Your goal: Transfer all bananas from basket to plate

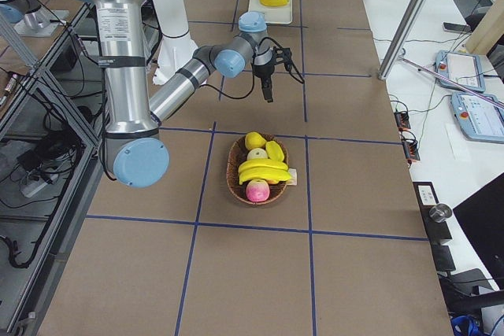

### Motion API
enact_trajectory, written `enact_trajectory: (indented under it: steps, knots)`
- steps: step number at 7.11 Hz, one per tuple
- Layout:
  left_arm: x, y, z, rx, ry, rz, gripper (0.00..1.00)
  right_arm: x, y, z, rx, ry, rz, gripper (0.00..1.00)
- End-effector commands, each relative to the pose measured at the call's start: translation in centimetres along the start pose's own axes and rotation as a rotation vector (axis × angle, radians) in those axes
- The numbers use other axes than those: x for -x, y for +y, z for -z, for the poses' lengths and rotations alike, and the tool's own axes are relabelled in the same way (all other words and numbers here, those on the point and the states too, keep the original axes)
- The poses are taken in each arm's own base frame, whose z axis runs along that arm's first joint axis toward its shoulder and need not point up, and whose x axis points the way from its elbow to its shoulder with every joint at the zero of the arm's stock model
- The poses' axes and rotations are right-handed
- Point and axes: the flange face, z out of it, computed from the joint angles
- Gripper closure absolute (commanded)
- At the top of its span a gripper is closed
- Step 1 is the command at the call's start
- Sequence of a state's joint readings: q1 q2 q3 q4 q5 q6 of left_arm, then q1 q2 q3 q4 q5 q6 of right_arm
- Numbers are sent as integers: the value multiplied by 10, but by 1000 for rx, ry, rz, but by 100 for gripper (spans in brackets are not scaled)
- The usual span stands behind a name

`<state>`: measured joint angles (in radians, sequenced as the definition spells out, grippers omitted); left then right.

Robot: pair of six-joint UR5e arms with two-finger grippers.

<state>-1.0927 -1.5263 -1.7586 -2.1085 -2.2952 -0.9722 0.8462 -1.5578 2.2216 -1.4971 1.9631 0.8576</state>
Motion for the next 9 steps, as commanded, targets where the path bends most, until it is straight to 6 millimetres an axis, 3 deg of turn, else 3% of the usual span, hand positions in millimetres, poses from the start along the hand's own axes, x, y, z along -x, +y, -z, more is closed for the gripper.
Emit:
enact_trajectory:
  steps: [1, 3, 4, 5, 7, 9]
  knots:
    - [-37, -4, 23, 8, 44, -2, 0, -74, 19, -9, 56, 96, 114, 0]
    - [-75, -9, 27, 2, 81, 62, 0, -111, 34, -39, 120, 157, 94, 0]
    - [-87, 0, 22, 15, 87, 50, 0, -129, 44, -50, 102, 137, 108, 0]
    - [-90, 1, 23, 15, 90, 55, 0, -152, 54, -74, 83, 104, 115, 0]
    - [-95, 2, 22, 17, 94, 48, 0, -164, 60, -91, 117, 86, 106, 5]
    - [-98, 1, 22, 16, 96, 45, 0, -168, 61, -98, 131, 86, 100, 24]
